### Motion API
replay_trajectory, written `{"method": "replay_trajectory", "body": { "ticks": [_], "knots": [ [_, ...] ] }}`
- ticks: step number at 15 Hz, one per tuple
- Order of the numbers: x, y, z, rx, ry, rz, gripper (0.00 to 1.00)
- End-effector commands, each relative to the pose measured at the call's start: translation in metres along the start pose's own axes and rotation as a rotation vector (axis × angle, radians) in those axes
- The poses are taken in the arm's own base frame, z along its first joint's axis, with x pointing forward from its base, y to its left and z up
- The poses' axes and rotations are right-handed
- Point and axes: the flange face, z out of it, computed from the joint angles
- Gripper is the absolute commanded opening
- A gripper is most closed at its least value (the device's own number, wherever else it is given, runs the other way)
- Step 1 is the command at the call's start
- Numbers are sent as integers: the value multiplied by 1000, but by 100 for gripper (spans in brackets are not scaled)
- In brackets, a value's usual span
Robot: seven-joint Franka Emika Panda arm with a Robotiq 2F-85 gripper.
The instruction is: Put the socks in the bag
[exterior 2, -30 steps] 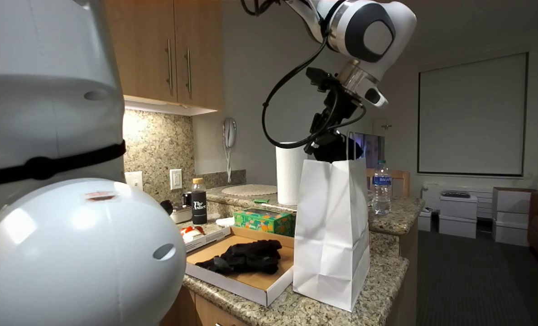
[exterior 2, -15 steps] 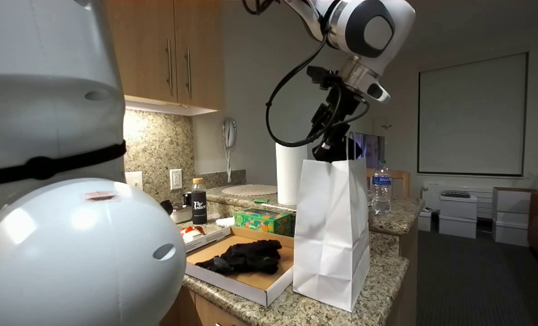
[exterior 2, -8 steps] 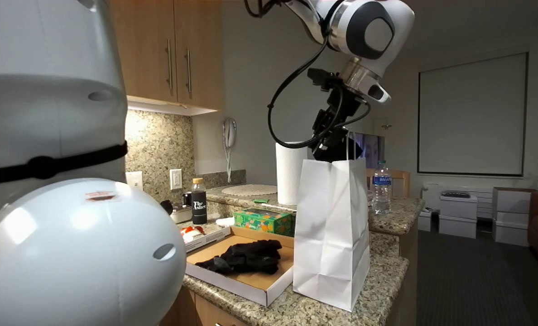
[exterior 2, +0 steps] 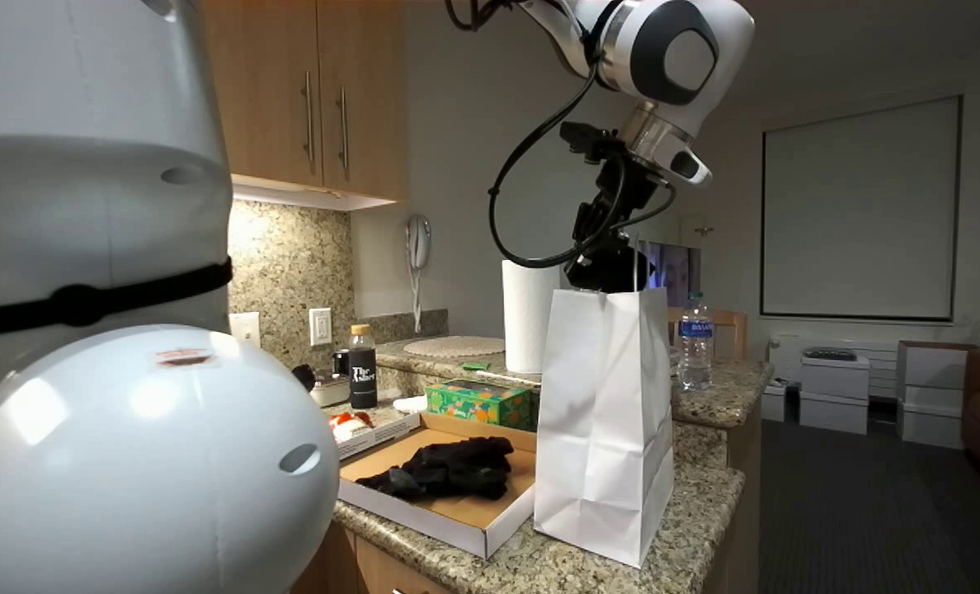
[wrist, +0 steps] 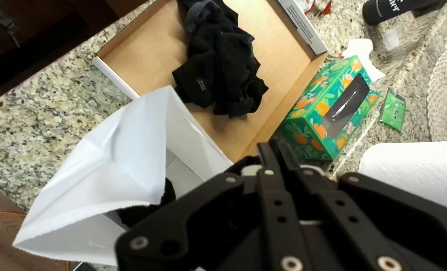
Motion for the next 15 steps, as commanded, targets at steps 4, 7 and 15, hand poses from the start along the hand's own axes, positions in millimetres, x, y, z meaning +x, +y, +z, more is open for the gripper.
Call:
{"method": "replay_trajectory", "body": {
  "ticks": [4,7,15],
  "knots": [
    [-16,-12,-11,-3,26,-51,8],
    [-30,-24,-22,8,53,-88,7],
    [-75,-41,-79,101,200,-158,9]
  ]
}}
